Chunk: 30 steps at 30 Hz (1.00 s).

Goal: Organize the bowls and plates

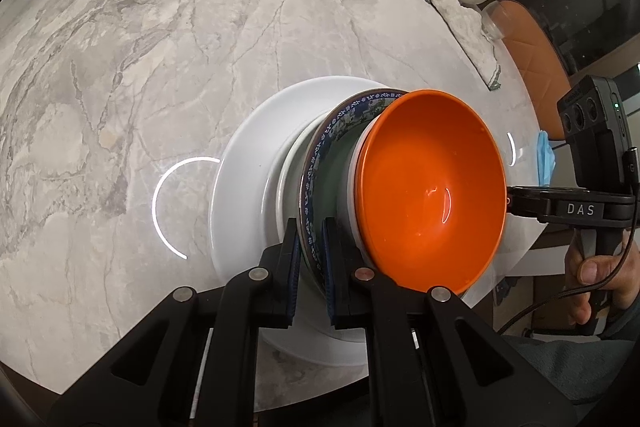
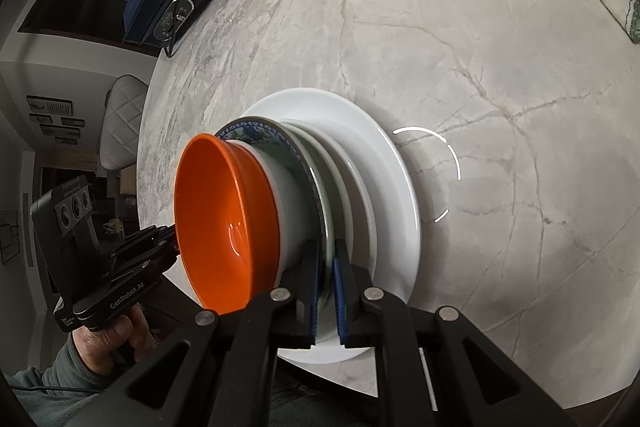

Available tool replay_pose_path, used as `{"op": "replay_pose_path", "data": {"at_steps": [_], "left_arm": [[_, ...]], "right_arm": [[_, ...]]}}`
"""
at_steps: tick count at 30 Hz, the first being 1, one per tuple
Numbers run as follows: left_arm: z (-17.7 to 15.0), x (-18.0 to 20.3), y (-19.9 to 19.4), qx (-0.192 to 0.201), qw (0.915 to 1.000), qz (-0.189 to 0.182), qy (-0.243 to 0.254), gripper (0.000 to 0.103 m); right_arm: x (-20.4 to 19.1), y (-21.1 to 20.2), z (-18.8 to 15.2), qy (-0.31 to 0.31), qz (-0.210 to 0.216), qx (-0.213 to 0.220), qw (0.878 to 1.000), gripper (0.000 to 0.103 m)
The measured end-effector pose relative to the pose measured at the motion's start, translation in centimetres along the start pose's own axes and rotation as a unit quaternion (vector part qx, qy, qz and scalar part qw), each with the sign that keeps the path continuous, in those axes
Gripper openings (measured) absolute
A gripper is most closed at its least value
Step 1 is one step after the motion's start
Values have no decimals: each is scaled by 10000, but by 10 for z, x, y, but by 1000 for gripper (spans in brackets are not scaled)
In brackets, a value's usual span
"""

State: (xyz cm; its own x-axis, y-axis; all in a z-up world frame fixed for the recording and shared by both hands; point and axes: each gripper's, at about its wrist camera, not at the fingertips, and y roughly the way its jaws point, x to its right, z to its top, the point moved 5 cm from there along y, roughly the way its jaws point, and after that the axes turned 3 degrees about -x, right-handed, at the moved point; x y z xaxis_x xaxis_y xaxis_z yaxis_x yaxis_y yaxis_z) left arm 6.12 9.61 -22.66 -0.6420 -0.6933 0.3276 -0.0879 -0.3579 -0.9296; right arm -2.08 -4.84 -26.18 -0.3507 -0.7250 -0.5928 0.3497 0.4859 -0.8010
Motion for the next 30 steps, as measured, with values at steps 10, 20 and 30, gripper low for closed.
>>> {"op": "replay_pose_path", "data": {"at_steps": [10, 20, 30], "left_arm": [[-8, -4, -9, 293, 9995, 136, -74, 20], [-18, -20, -32, 700, 9935, 575, -696, 60], [-36, 17, -103, 1703, 9576, 1886, -1355, 60]], "right_arm": [[-8, 0, -4, -289, -323, 114, 9990, 11], [-14, -5, -3, -805, -776, 87, 9937, 32], [-7, -31, -6, -1374, -413, 153, 9895, 63]]}}
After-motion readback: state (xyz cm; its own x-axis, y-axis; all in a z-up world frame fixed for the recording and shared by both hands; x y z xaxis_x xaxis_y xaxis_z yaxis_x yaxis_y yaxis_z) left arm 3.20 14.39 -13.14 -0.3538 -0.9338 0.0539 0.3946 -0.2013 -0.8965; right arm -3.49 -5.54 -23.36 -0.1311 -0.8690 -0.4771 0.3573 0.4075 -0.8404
